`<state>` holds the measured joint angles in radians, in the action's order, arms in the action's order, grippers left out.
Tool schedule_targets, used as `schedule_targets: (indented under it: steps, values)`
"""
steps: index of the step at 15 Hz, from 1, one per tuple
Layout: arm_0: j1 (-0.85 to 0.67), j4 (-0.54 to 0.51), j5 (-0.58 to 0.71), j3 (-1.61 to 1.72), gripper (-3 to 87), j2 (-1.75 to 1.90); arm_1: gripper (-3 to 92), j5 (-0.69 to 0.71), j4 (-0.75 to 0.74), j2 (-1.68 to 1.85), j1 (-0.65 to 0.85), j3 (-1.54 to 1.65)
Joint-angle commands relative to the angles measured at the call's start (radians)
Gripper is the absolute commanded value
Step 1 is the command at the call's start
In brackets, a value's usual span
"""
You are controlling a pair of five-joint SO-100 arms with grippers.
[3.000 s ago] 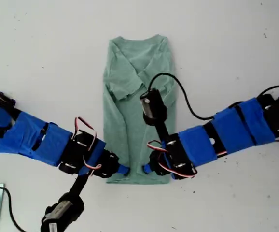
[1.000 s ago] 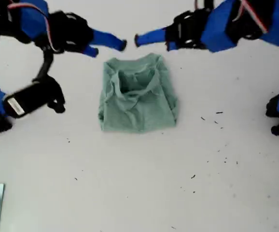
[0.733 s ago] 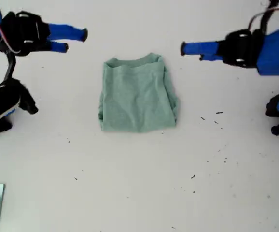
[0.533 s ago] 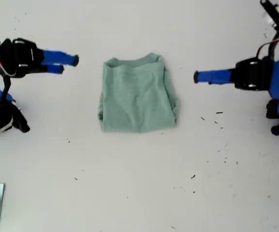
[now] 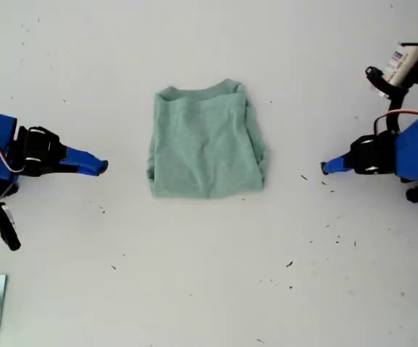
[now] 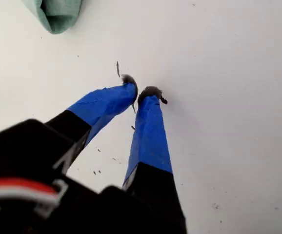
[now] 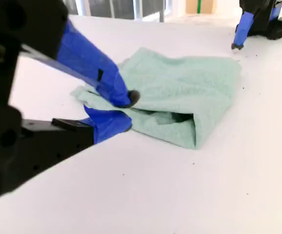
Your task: Fold t shirt
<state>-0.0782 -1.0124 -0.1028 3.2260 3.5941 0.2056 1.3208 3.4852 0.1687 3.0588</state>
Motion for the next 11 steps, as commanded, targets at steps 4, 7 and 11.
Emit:
schedule_targets:
  steps: [4, 7, 11]
  values:
    - [0.043, -0.021, 0.213, 0.014, 14.8, 0.009, 2.7, 0.588, 0.017, 0.014, 0.018, 0.046]
    - [0.043, -0.021, 0.213, 0.014, 14.8, 0.009, 2.5, 0.565, 0.021, 0.014, 0.017, 0.044]
    - [0.043, -0.021, 0.213, 0.014, 14.8, 0.009, 2.5, 0.565, 0.021, 0.014, 0.017, 0.044]
